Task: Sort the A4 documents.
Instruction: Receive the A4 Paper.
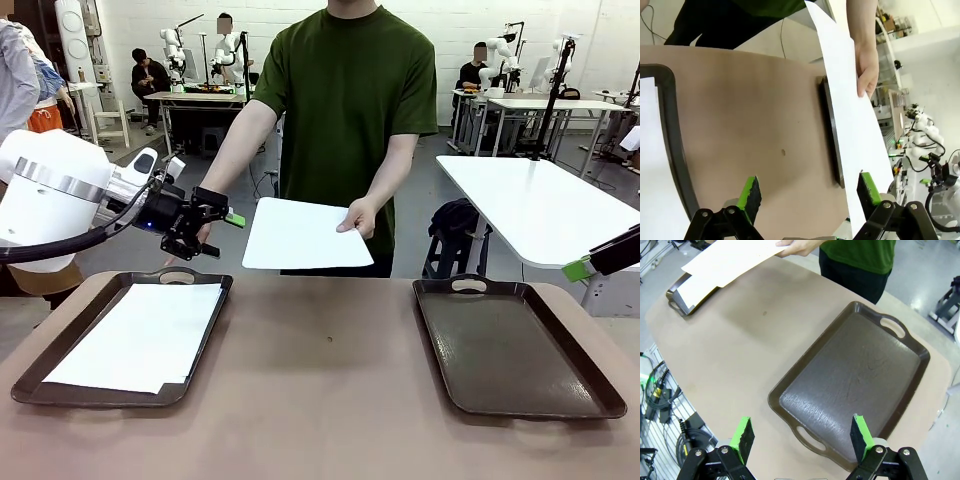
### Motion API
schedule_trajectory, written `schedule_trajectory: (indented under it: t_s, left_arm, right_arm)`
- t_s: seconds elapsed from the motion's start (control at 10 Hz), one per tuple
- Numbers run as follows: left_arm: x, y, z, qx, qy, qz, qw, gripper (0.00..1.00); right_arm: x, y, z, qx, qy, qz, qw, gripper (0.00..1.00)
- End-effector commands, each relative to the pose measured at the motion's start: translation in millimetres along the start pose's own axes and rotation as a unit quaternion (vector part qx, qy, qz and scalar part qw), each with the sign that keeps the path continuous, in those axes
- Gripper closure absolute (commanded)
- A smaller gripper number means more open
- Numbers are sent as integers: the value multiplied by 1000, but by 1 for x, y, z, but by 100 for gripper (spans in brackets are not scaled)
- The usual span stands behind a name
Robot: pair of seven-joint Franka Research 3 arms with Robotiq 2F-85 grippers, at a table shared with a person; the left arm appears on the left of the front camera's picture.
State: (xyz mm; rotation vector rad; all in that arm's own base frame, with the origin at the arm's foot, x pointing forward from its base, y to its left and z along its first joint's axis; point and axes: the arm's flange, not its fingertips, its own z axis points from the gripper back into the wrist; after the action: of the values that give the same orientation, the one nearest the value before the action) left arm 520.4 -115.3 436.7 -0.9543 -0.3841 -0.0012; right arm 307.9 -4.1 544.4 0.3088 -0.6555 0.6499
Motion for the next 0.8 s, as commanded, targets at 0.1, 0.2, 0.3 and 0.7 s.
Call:
schedule_trajectory:
  t_s: [0.1,0.2,0.3,0.7]
  left_arm:
    - [-6,6,-12,-35,-28,38,998,0]
    - [-4,7,-12,-48,-36,49,997,0]
    - [0,9,-11,-59,-49,60,995,0]
    - [1,10,-27,-118,-46,77,989,0]
  right_arm:
    - [0,-1,-2,10,-4,-1,1000,0]
    - [0,-1,-2,10,-4,-1,1000,0]
    - [0,-1,-2,10,-4,-1,1000,0]
    - [0,-1,-2,10,-4,-1,1000,0]
